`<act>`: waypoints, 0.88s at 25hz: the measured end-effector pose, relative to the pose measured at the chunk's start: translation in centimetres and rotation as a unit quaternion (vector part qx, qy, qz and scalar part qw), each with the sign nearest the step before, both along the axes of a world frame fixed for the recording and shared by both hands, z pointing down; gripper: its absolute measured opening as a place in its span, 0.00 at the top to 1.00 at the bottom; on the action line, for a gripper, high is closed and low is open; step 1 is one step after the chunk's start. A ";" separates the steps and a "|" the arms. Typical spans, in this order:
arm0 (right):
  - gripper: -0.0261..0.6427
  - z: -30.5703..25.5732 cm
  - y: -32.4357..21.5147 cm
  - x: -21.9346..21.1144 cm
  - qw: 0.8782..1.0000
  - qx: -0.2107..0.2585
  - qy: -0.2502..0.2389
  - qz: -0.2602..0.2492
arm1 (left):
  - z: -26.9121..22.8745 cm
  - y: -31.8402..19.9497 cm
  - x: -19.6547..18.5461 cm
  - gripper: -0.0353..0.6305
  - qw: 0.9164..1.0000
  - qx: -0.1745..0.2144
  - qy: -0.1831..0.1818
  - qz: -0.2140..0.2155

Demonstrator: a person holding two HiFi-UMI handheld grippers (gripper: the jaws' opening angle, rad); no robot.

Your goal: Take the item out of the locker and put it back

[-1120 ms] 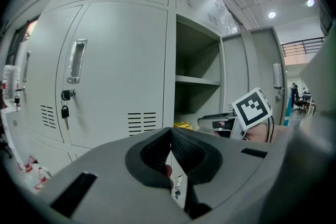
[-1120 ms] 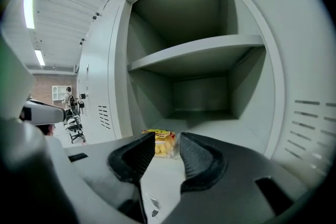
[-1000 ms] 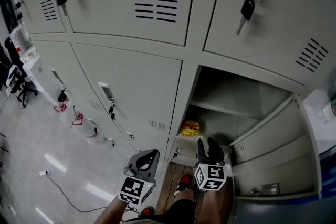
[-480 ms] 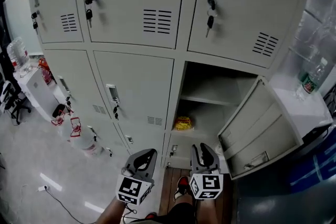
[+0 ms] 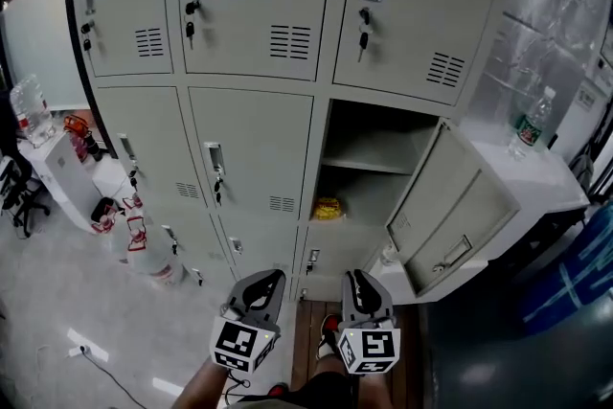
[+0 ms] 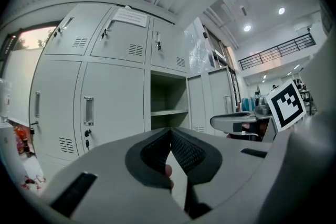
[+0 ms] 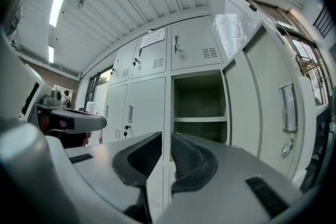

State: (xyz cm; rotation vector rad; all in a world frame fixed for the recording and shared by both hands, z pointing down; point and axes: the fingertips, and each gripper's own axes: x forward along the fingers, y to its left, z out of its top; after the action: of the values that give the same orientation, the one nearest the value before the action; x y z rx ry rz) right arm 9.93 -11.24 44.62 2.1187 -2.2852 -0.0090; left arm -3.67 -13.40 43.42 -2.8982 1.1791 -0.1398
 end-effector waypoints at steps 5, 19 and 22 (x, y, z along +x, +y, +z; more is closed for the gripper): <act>0.89 0.2 3.3 -1.5 1.000 -0.004 -0.002 0.005 | -0.4 2.6 -1.4 0.91 1.000 0.002 -0.001 0.004; 0.93 0.8 7.9 -3.9 1.000 -0.007 -0.009 0.012 | 0.2 6.5 -3.9 0.91 1.000 0.002 -0.008 0.008; 0.94 0.4 8.2 -4.1 1.000 -0.001 -0.005 0.016 | -0.1 6.6 -4.3 0.91 1.000 0.005 -0.007 0.004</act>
State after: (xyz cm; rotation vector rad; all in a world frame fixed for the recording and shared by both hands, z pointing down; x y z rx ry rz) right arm 5.84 -3.08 44.98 2.1586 -2.2563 0.0046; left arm -7.98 -6.77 43.29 -2.8878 1.1613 -0.1523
